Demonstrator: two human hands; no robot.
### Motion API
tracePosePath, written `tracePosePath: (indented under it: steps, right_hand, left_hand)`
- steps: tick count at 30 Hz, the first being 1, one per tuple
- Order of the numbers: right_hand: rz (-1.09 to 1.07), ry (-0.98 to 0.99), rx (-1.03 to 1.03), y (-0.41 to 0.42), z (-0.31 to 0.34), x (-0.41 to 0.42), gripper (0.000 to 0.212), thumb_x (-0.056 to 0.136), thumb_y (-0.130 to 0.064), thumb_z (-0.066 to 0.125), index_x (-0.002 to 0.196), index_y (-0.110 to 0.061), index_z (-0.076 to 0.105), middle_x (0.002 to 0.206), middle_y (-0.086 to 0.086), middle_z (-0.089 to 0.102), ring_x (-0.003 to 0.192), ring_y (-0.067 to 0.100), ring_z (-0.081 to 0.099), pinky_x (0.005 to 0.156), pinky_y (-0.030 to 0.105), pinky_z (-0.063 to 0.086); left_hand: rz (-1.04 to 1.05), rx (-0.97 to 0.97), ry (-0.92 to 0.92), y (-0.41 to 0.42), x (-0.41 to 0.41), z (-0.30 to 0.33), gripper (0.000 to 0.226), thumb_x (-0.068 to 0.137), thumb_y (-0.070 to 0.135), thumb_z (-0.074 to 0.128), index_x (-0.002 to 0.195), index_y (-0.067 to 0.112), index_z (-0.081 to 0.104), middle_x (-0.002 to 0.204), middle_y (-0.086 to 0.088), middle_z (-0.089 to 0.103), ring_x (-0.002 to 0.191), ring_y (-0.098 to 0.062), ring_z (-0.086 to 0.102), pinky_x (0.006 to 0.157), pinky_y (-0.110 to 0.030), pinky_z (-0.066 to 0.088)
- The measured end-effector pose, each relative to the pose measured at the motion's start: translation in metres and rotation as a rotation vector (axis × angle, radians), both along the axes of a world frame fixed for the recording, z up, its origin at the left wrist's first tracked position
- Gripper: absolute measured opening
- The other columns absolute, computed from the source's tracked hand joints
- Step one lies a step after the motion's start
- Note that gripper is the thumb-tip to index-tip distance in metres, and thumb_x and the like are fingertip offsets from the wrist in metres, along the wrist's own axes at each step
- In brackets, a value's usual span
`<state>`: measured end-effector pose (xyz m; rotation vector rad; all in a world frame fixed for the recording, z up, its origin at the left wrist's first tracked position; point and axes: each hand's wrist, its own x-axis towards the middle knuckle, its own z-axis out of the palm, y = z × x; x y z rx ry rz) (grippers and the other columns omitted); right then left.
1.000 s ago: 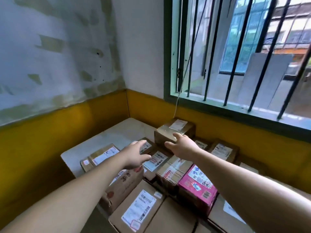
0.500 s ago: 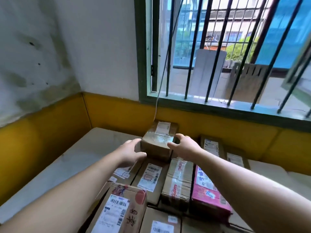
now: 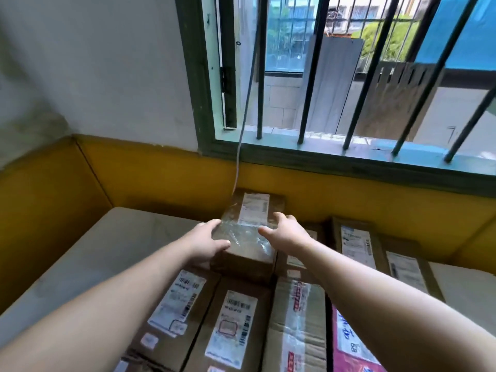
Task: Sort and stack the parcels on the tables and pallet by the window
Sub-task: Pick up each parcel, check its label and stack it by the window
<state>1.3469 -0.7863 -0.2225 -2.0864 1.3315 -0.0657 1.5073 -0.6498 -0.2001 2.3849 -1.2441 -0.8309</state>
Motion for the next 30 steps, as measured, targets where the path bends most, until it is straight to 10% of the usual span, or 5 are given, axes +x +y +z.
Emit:
tracePosePath:
  steps: [11, 24, 30]
  right_hand:
    - [-0.223, -0.235, 0.234, -0.049, -0.056, 0.039, 0.096, 0.09, -0.051, 0.061, 0.152, -0.045, -0.012, 0.154, 0.013, 0.032, 0.123, 0.034, 0.055, 0.101, 0.042, 0.049]
    - [-0.203, -0.517, 0.02, -0.004, 0.012, 0.016, 0.09, 0.088, -0.042, 0.068, 0.156, -0.038, 0.009, 0.142, 0.003, 0.044, 0.114, 0.017, 0.055, 0.094, 0.035, 0.052]
    - [-0.201, -0.663, -0.085, 0.063, 0.078, -0.017, 0.087, 0.089, -0.04, 0.069, 0.156, -0.037, 0.013, 0.139, 0.0, 0.044, 0.113, 0.014, 0.053, 0.093, 0.034, 0.051]
  left_hand:
    - [0.16, -0.117, 0.181, -0.066, 0.02, -0.059, 0.085, 0.087, 0.04, 0.067, 0.153, 0.027, 0.015, 0.15, -0.003, 0.039, 0.131, -0.021, 0.044, 0.099, -0.021, 0.031]
    - [0.035, -0.369, 0.231, -0.014, 0.006, -0.001, 0.088, 0.085, 0.032, 0.071, 0.151, 0.035, 0.014, 0.15, 0.0, 0.035, 0.13, -0.017, 0.043, 0.109, -0.038, 0.038]
    - [-0.041, -0.549, 0.19, 0.05, -0.023, 0.059, 0.083, 0.085, 0.03, 0.071, 0.15, 0.035, 0.019, 0.15, 0.002, 0.036, 0.131, -0.015, 0.04, 0.103, -0.024, 0.033]
